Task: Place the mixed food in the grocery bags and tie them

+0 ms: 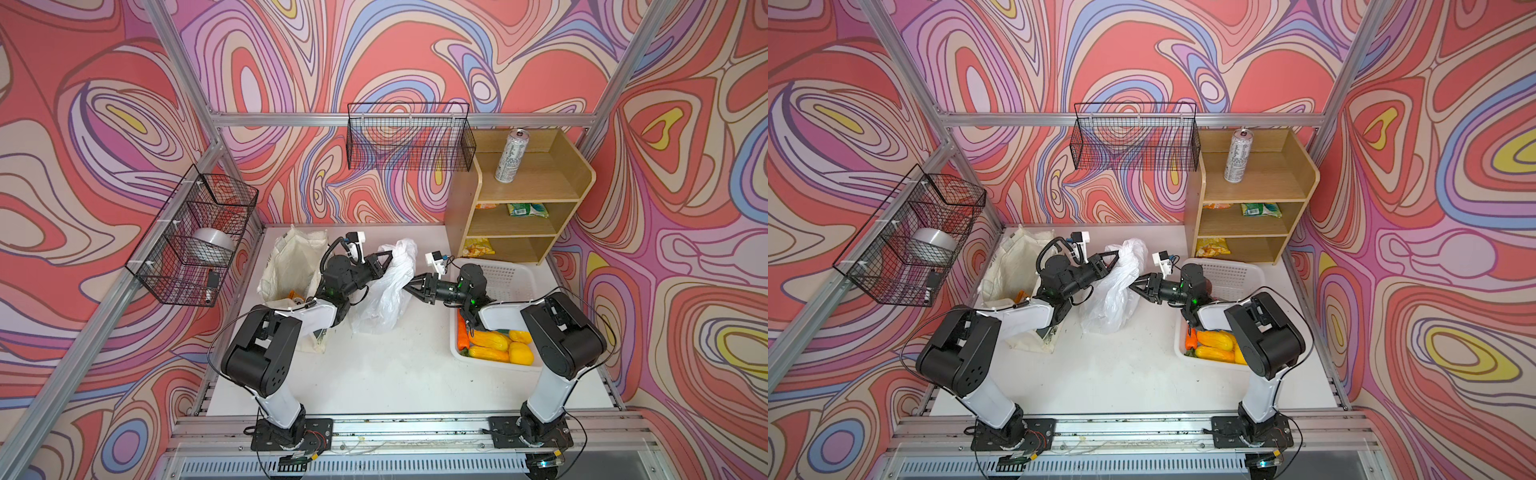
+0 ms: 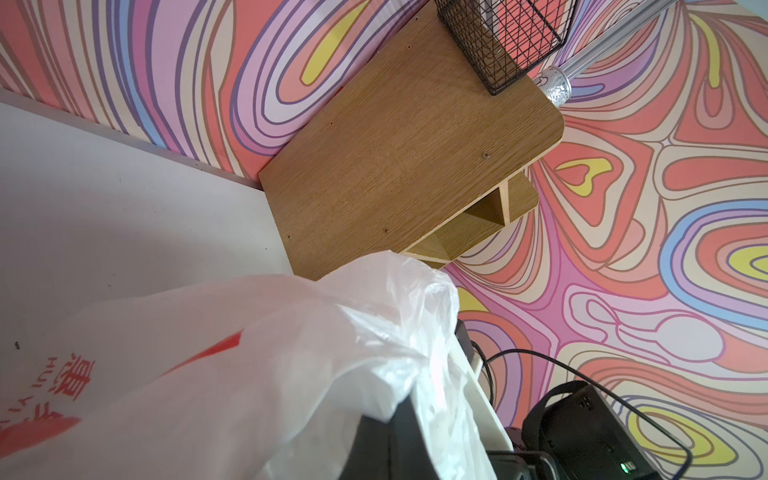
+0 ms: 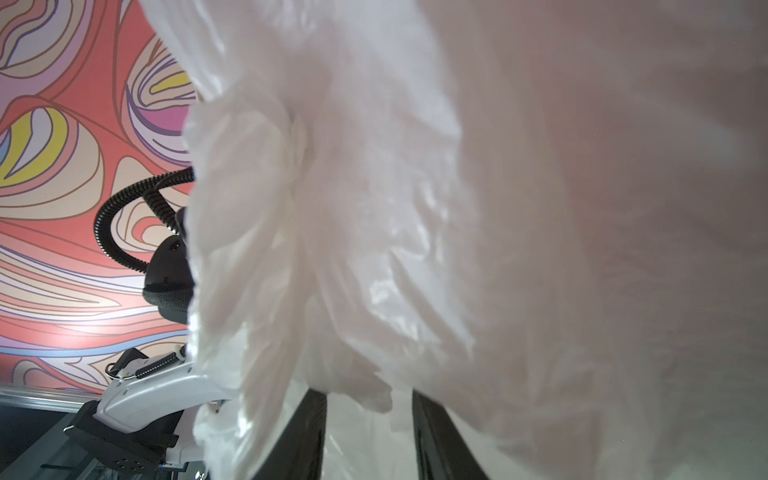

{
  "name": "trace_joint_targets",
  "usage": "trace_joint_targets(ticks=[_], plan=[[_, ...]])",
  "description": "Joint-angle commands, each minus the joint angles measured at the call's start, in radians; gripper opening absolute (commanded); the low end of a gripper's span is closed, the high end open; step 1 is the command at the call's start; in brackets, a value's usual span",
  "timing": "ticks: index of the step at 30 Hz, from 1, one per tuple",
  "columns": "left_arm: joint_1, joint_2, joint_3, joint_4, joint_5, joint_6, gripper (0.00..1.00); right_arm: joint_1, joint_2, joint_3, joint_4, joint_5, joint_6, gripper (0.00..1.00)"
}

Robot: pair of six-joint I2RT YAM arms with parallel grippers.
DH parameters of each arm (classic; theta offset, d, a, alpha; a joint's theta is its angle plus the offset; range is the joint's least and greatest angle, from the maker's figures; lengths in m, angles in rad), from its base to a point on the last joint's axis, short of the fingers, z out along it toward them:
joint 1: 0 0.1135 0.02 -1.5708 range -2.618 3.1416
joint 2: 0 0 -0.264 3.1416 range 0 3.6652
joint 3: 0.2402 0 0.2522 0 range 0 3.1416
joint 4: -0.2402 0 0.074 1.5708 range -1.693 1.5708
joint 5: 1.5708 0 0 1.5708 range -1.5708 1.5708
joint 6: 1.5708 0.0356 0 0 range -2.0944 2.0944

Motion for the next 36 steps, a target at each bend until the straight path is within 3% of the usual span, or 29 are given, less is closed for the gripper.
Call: trace_joint_targets(ticks=[1,3,7,11,19,29,36], plan=[[0.008,0.001,0.007,0.015,0.017,0.001,0.0,0.005,0.033,0.041,0.041,0.003,0.014,0.37],[0.008,0.002,0.008,0.015,0.021,0.0,0.0,0.005,0.05,0.059,0.056,0.004,0.026,0.34],[0.008,-0.001,0.011,0.009,0.017,-0.003,0.0,0.004,0.065,0.08,0.084,0.009,0.054,0.01],[0.025,-0.003,0.044,-0.009,0.06,-0.044,0.0,-0.03,0.034,0.079,0.001,0.016,0.015,0.0],[0.113,0.014,0.177,-0.025,0.303,-0.216,0.0,-0.184,-0.107,0.087,-0.454,0.07,-0.186,0.0],[0.061,0.042,0.231,-0.136,0.361,-0.17,0.0,-0.191,-0.056,0.163,-0.468,0.078,-0.161,0.0],[-0.025,0.082,0.346,-0.358,0.384,-0.049,0.0,-0.129,0.002,0.243,-0.498,0.102,-0.174,0.0]])
